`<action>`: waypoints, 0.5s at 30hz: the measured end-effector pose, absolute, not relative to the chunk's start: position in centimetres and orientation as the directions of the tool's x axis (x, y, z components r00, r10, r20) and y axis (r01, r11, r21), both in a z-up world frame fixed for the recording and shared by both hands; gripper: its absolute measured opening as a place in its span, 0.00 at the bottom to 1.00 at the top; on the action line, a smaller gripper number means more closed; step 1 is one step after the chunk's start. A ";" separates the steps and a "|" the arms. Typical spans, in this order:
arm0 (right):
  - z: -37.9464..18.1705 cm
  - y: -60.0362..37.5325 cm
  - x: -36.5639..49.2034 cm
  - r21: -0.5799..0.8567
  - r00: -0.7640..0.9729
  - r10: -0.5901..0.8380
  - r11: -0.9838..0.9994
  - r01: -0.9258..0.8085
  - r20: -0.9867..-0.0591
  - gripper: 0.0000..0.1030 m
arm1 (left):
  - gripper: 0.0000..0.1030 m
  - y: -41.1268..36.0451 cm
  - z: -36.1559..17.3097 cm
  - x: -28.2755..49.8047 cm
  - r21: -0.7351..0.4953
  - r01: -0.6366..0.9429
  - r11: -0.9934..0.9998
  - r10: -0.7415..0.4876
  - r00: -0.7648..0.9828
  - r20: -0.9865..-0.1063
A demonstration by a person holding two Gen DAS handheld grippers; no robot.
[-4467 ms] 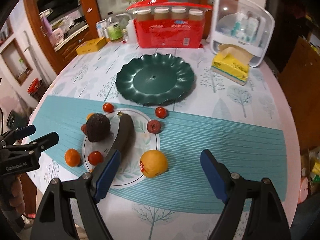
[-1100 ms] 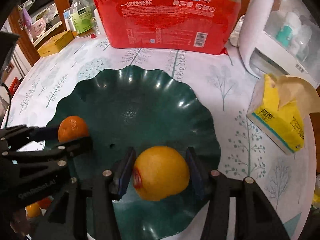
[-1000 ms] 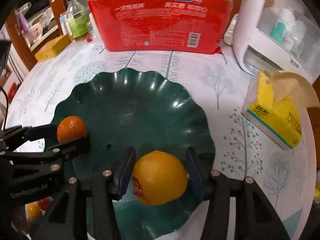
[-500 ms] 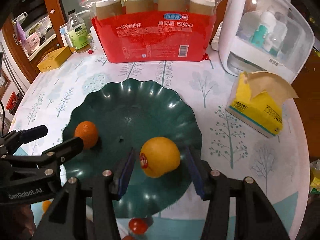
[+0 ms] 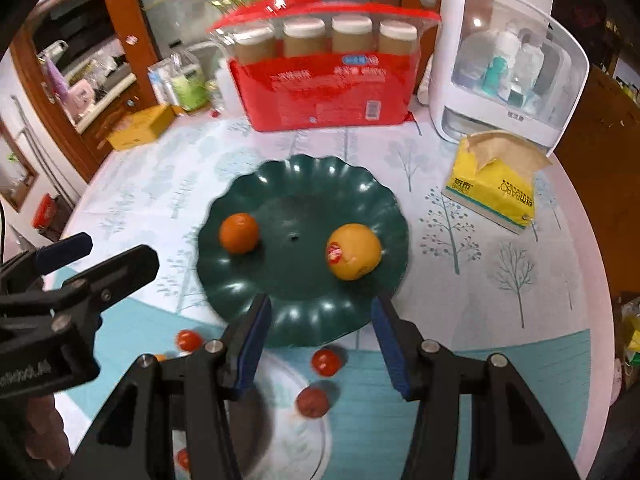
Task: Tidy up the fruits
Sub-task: 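Return both tools to the white fruit plate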
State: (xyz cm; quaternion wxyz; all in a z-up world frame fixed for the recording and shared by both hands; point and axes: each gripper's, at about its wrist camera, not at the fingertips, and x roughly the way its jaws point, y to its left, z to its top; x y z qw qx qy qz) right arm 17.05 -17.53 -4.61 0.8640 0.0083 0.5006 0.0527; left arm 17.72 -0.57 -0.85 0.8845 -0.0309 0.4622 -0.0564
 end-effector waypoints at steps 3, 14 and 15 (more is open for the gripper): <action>-2.6 -17.4 14.9 0.086 0.526 0.127 0.991 -0.101 -0.841 0.51 | 0.93 0.2 1.2 14.6 -0.087 0.030 0.996 -0.088 0.615 -0.784; 1.5 -17.6 5.6 0.121 0.612 0.253 0.961 -0.250 -0.749 0.51 | 0.93 2.1 3.4 4.1 -0.041 -0.092 0.995 0.033 0.682 -0.731; 1.2 -17.5 4.8 0.121 0.608 0.264 0.956 -0.266 -0.749 0.51 | 0.93 2.1 3.1 3.5 -0.042 -0.091 0.995 0.031 0.679 -0.734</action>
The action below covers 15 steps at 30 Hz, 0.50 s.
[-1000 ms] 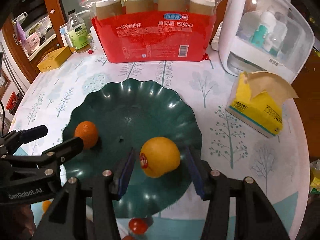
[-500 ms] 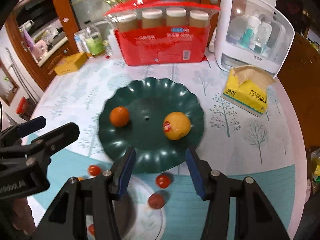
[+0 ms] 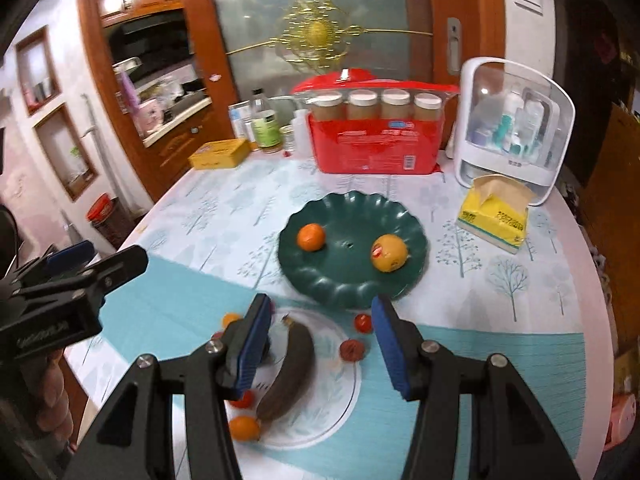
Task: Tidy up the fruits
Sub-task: 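Return both tools to the white fruit plate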
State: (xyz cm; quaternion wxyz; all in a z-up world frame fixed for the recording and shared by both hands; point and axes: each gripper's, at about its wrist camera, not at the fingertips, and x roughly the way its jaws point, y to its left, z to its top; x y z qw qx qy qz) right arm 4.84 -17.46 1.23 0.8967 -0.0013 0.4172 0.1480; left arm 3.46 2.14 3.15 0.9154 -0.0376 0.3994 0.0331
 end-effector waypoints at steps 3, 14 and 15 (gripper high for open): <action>0.0 -16.8 2.9 0.122 0.588 0.298 0.940 -0.320 -0.752 0.51 | 0.93 2.4 1.4 1.8 -0.038 -0.097 0.995 0.035 0.656 -0.754; -8.8 -13.0 -2.4 0.154 0.422 0.379 0.866 -0.476 -0.823 0.51 | 0.93 2.5 -7.8 -2.1 -0.037 -0.076 0.996 0.011 0.551 -0.835; -9.5 -12.7 -2.6 0.158 0.413 0.383 0.861 -0.483 -0.826 0.51 | 0.93 2.6 -8.5 -2.2 -0.043 -0.077 0.996 0.005 0.541 -0.841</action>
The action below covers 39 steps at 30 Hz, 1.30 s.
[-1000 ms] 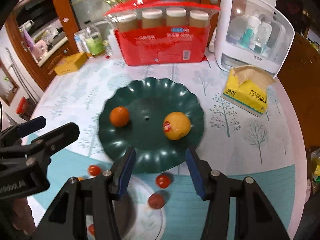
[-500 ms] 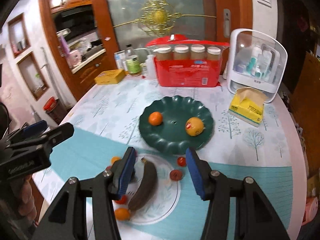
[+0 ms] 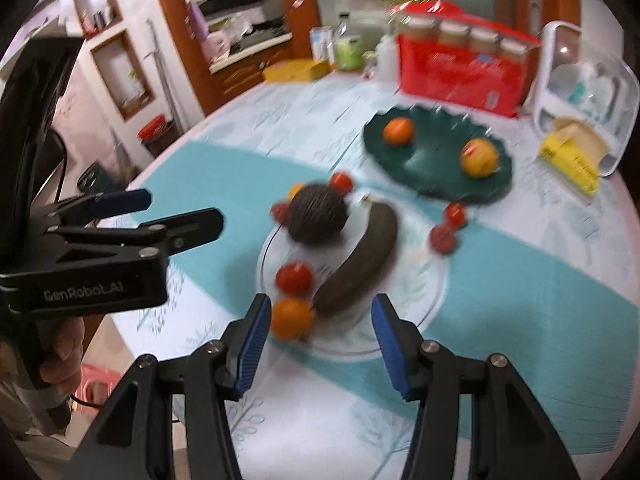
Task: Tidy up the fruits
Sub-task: 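Return both tools to the white fruit plate, then grasp the cherry tomato with the left tool while the right tool grasps a tangerine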
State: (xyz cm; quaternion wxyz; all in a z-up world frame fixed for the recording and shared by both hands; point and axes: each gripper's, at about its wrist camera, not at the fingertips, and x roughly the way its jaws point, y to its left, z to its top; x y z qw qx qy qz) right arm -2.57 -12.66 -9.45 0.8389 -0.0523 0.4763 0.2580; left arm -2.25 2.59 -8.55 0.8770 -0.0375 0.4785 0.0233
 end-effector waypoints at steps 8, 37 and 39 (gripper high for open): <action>-14.2 -10.0 -2.9 0.169 0.374 0.395 0.843 -0.510 -0.839 0.51 | 0.93 4.1 -12.6 -2.1 -0.077 -0.104 0.992 -0.017 0.485 -0.875; -16.5 -14.8 -2.1 0.174 0.437 0.333 0.915 -0.364 -0.835 0.37 | 0.36 -0.9 -17.6 3.3 -0.213 0.103 0.972 -0.236 0.400 -0.885; -16.5 -14.8 -2.1 0.178 0.437 0.334 0.916 -0.360 -0.835 0.37 | 0.30 -1.2 -17.7 3.4 -0.211 0.114 0.971 -0.239 0.399 -0.885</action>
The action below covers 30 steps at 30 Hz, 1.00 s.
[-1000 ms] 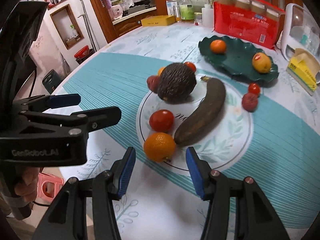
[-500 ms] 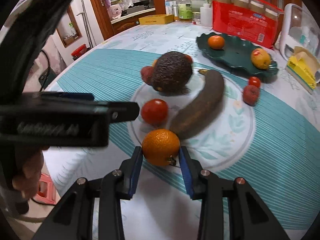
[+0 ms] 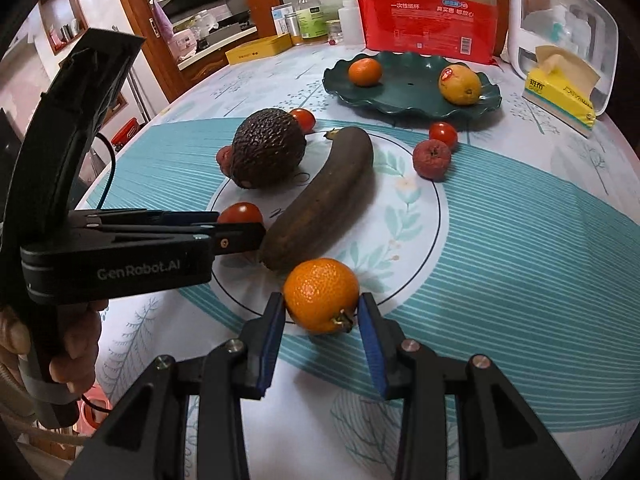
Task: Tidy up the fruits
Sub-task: 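Grasp the cherry tomato with the left tool while the right tool grasps a tangerine, then carry tomato and tangerine onto the green plate and open both tools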
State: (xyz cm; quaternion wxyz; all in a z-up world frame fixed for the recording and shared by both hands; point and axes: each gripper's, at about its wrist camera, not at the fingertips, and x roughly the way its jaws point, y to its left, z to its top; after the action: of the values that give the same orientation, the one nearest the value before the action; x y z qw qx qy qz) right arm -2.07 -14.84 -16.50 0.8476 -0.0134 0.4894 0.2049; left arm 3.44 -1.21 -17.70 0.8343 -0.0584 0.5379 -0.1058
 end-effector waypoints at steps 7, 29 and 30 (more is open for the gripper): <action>-16.5 -14.8 -1.8 0.183 0.429 0.336 0.915 -0.359 -0.839 0.36 | 0.28 -0.6 -17.5 2.8 -0.224 0.096 0.970 -0.244 0.398 -0.884; 5.5 -17.6 9.2 0.120 0.640 0.327 0.931 -0.345 -0.695 0.36 | 0.28 -1.4 6.7 11.4 -0.120 0.172 0.978 -0.204 0.650 -0.732; 7.0 -17.9 10.6 0.123 0.645 0.323 0.934 -0.336 -0.693 0.36 | 0.28 -1.5 7.5 12.2 -0.113 0.175 0.978 -0.201 0.653 -0.730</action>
State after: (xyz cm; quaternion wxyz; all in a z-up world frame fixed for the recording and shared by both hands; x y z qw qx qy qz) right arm 10.55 -17.88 6.99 0.9068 -0.0086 0.3804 0.1816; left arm 12.18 -1.48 7.55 0.9090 -0.0161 0.4035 -0.1036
